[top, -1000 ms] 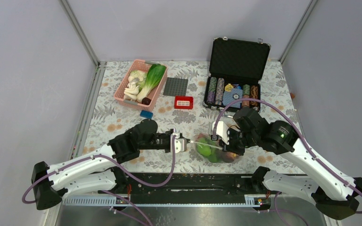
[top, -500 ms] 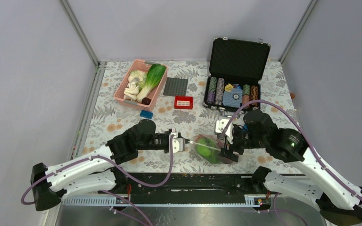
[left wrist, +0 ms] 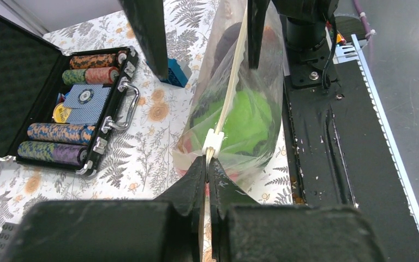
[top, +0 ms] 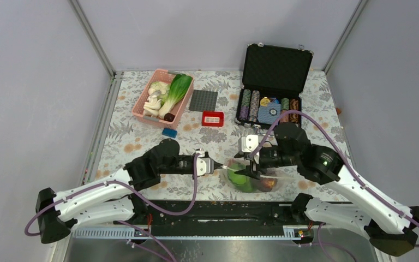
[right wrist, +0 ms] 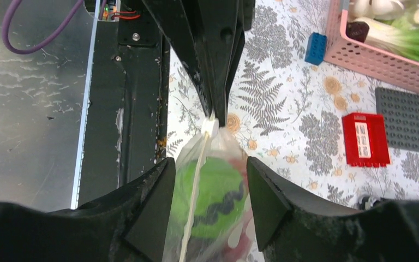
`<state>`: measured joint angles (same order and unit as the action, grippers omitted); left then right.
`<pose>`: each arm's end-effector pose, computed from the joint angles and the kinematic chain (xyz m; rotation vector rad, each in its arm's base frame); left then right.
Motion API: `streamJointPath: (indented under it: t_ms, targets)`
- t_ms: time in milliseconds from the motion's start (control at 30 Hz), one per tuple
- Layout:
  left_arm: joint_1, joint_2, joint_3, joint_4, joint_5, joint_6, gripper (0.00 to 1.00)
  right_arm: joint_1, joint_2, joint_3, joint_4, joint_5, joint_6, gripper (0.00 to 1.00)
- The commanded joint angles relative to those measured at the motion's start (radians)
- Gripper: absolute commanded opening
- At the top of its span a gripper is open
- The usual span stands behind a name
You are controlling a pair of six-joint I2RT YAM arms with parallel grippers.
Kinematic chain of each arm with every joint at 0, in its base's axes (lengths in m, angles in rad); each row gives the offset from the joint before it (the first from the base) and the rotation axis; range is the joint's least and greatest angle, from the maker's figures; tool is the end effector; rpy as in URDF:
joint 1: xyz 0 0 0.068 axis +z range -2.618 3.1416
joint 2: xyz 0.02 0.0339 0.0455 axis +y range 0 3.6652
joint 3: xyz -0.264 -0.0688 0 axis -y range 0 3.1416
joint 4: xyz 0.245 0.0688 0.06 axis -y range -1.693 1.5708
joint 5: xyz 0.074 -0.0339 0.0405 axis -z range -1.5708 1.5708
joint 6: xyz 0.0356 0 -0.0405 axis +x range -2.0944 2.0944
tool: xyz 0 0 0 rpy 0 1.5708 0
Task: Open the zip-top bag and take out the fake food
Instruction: Unzip the zipper food storage bag at the center of the board.
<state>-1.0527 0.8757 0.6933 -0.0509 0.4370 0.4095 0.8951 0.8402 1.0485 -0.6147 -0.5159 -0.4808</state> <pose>0.0890 -0.1865 0.3062 1.4657 1.1517 -0.8454 0.0911 0.1417 0.3780 -1.5178 1.3069 0.7767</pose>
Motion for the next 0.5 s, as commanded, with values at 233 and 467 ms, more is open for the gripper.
streamJointPath:
  t_ms: [233,467]
  targets:
    - [-0.01,0.001,0.04,0.052,0.061,-0.015,0.0,0.14,0.081,0.006,0.148,0.134,0.033,0.51]
    - [-0.01,0.0,0.043,0.032,0.06,-0.014,0.0,0.183,0.081,-0.041,0.224,0.193,0.067,0.45]
